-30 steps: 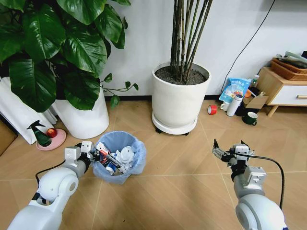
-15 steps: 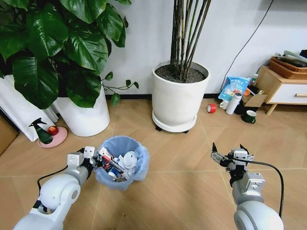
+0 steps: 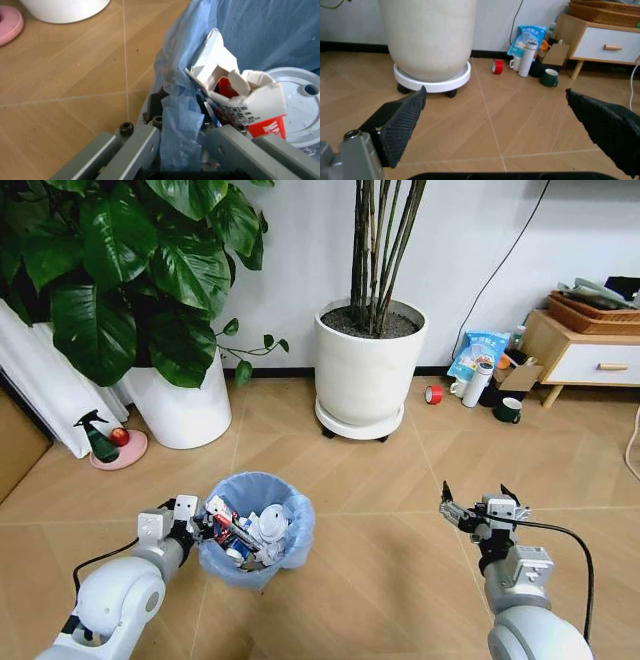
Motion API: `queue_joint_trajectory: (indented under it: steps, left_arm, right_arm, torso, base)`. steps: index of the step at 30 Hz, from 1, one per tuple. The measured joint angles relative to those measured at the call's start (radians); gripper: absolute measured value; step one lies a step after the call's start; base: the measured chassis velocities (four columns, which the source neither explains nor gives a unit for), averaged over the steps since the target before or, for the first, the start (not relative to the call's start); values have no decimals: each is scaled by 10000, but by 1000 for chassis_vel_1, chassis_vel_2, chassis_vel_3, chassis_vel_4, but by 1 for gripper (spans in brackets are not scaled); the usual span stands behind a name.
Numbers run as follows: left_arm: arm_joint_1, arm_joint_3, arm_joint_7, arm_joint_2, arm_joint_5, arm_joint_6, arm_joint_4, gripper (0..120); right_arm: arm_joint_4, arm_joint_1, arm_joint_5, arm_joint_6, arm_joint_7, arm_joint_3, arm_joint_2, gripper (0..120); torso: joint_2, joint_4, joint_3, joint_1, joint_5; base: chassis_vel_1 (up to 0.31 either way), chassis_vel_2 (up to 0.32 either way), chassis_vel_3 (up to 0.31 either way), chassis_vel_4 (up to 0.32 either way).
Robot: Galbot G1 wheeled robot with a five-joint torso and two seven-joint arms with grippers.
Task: Pick up the trash bin and place the garbage on the floor into it.
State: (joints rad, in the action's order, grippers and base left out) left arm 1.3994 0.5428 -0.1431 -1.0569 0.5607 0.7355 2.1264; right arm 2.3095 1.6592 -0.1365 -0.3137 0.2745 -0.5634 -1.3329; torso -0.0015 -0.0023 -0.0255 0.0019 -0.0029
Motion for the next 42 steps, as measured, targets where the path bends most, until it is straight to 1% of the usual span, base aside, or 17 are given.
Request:
queue_joint_trajectory:
  steps: [3,7,14,16,17,23,24,26,28,29,31,33,34,35,37,42]
  left_arm:
    - [82,78,41,-1,0,0,51,0]
    - [161,153,62,-26,-7,0,126,0]
    - [267,234,99,-97,-51,0,214,0]
    - [313,240,103,-151,-93,0,258,0]
    - [335,241,109,-175,-112,0,263,0]
    - [421,292,162,-264,-202,0,305,0]
    - [438,309,188,-278,-218,0,323,0]
    - [468,352,212,-296,-235,0,357,0]
    - [474,364,219,-300,-236,0,369,0]
    - [481,371,221,-305,-242,0,378,0]
    - [499,383,225,-328,-264,0,383,0]
    - [510,383,230,-346,-275,0,388,0]
    - [524,389,235,-361,-296,0,394,0]
    - [538,389,238,-379,-310,0,393,0]
    - [560,405,251,-403,-330,0,395,0]
    - [580,465,266,-428,-345,0,396,0]
  right_arm:
    - [18,26,70,9,-13,56,-8,100]
    - [35,77,122,15,-17,152,-17,100]
    - [82,206,183,31,-17,220,-16,100]
    - [105,237,186,45,-17,209,-1,100]
    - [108,246,187,46,-16,206,6,100]
    - [110,273,202,79,-16,220,21,100]
    - [110,276,205,82,-16,223,25,100]
    - [107,272,208,93,-16,228,37,100]
    - [102,265,208,95,-16,231,42,100]
    - [90,260,208,97,-16,233,48,100]
    - [76,249,208,102,-15,238,53,100]
    - [64,246,208,104,-15,239,54,100]
    - [53,250,209,105,-20,241,59,100]
    - [48,258,208,105,-30,245,64,100]
    - [37,257,207,105,-53,264,66,100]
    - [0,226,199,109,-56,302,77,100]
  torso:
    - [0,2,0,0,-5]
    - [0,0,0,0,1]
    - [0,-1,0,0,-4]
    - [0,0,0,0,2]
    - [0,0,0,0,-3]
    - [0,1,0,0,-3]
    - [0,-3,1,-1,2]
    - [0,1,1,-1,-6]
    - [1,2,0,0,-4]
    - [0,1,0,0,4]
    - [0,1,0,-1,-6]
    - [0,-1,1,-1,1]
    - [0,-2,0,-1,5]
    - [0,-1,0,-1,-5]
    - [0,1,0,-1,0]
    - [0,2,0,-1,-3]
  base:
    - [131,-152,-146,133]
    - [177,-145,-186,165]
    - [211,-175,-211,183]
    - [232,-176,-213,164]
    - [228,-173,-213,205]
    - [206,-178,-208,181]
    - [210,-199,-216,178]
    - [213,-194,-208,182]
    - [216,-190,-200,208]
    - [219,-175,-232,208]
    - [217,-177,-242,165]
    - [215,-158,-250,159]
    - [248,-158,-258,119]
    - [241,-107,-258,119]
    - [263,-110,-260,109]
    - [276,-88,-259,84]
